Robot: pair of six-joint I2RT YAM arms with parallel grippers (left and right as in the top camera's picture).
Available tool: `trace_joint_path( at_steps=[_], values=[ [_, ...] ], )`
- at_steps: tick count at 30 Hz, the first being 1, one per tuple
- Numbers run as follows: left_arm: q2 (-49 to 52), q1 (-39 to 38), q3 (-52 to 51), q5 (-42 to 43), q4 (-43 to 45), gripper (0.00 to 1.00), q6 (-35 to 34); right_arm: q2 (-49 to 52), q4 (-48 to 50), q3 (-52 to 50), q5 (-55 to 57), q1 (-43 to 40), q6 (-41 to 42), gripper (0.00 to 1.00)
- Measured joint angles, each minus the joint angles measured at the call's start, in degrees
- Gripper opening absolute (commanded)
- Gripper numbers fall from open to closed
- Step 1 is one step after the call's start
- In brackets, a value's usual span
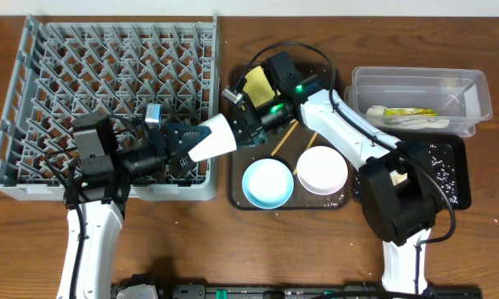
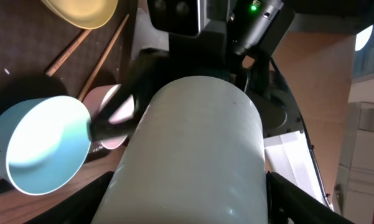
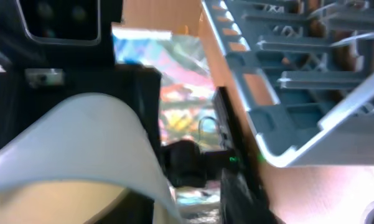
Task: Sort waste into correct bins and load items into the dishwasher
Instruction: 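Grasp the white cup with the left gripper from the right gripper, then lower the white cup into the dish rack with the left gripper and release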
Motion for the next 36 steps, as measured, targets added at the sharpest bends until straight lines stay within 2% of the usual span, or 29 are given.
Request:
trace_joint_path(
  at_steps=[3, 8, 9, 10, 12, 17, 24, 29, 31, 32, 36],
  values=[
    [0.0, 0.04, 0.0, -0.02, 1.03, 0.36, -0.07, 0.0, 1.53, -0.11, 1.22, 0.0, -0.15, 0.58],
    [0.0, 0.04, 0.02, -0.02, 4.11, 0.31, -1.33, 0.0, 2.64, -0.11, 1.88, -0.44, -0.04, 0.66],
    [0.0, 0.04, 0.02, -0.04, 4.96, 0.3, -1.66, 0.0, 2.8, -0.11, 1.99, -0.87, -0.07, 0.69],
    [0.0, 0.04, 0.02, -0.07, 5.95, 0.29, -1.97, 0.0, 3.13, -0.11, 2.23, -1.53, -0.07, 0.79],
    [0.0, 0.04, 0.0, -0.04, 8.33, 0.29, -2.89, 0.0, 3.76, -0.13, 3.19, -3.21, 0.15, 0.86],
    [0.0, 0.04, 0.04, -2.27, 12.98, 0.29, -5.05, 0.0, 0.72, -0.13, 13.14, -9.14, -1.05, 0.91],
    [0.0, 0.04, 1.57, -9.22, 12.52, 0.3, -6.49, -3.56, -9.57, -0.13, 31.08, -13.42, -5.14, 0.99],
    [0.0, 0.04, 6.19, -15.58, 4.0, 0.3, -6.21, -13.33, -13.09, 0.33, 43.69, -13.22, -6.78, 0.99],
    [0.02, 0.04, 9.4, -19.56, -4.94, 0.3, -4.63, -17.53, -13.94, 1.11, 48.43, -12.87, -7.19, 0.99],
    [0.02, 0.09, 9.97, -20.26, -6.4, 0.3, -4.17, -18.32, -14.16, 1.27, 49.42, -12.79, -7.23, 0.99],
    [0.2, 0.02, 19.39, -30.23, -26.45, 0.31, 1.73, -22.29, -16.11, 1.79, 54.77, -11.82, -7.58, 0.99]
  ],
)
